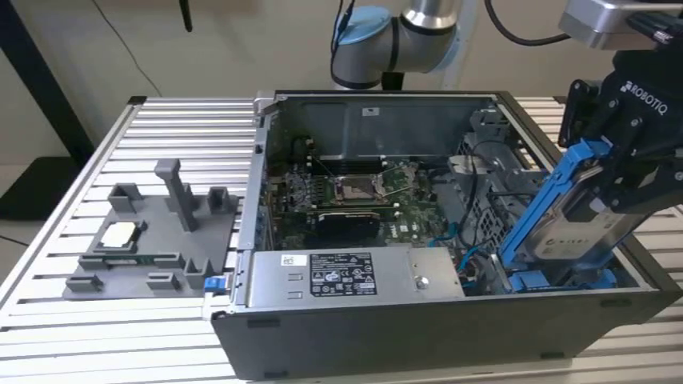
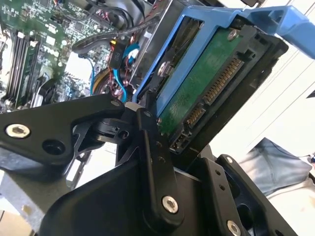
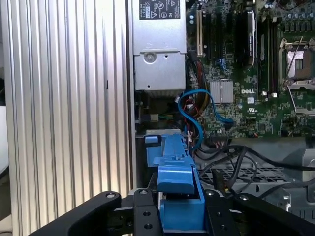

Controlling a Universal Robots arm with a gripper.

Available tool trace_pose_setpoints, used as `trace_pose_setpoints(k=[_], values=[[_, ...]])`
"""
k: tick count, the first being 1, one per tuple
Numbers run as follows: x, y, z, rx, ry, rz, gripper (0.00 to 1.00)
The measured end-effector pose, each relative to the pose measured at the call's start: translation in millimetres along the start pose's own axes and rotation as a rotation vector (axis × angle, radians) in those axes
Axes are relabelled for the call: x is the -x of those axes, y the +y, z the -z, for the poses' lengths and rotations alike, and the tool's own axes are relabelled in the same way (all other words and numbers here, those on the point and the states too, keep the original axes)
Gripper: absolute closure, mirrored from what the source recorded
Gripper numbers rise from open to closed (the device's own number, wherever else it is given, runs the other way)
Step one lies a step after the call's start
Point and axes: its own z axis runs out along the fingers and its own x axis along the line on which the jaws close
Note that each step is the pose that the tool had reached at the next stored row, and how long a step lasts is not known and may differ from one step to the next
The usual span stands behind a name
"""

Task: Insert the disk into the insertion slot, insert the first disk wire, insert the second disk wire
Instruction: 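Insert the disk into the insertion slot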

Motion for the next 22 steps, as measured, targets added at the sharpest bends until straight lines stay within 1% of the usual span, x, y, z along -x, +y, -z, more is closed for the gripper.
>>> trace_pose_setpoints(k=[5,7,10,13,16,18,22], values=[[0.1,-0.5,-6.5,-0.0001,0.0005,-0.002,0.67],[0.1,-0.9,-9.7,0.0,-0.0005,-0.002,0.67],[0.2,-2.4,-11.3,0.0002,0.0,-0.003,0.67],[0.4,-6.5,-12.7,0.0002,-0.0004,-0.003,0.67],[0.7,-6.9,-16.1,0.0002,0.0,-0.003,0.67],[2.3,-7.0,-18.5,0.0006,-0.0006,-0.004,0.67],[7.9,-6.8,-21.5,0.0006,-0.0016,-0.007,0.67]])
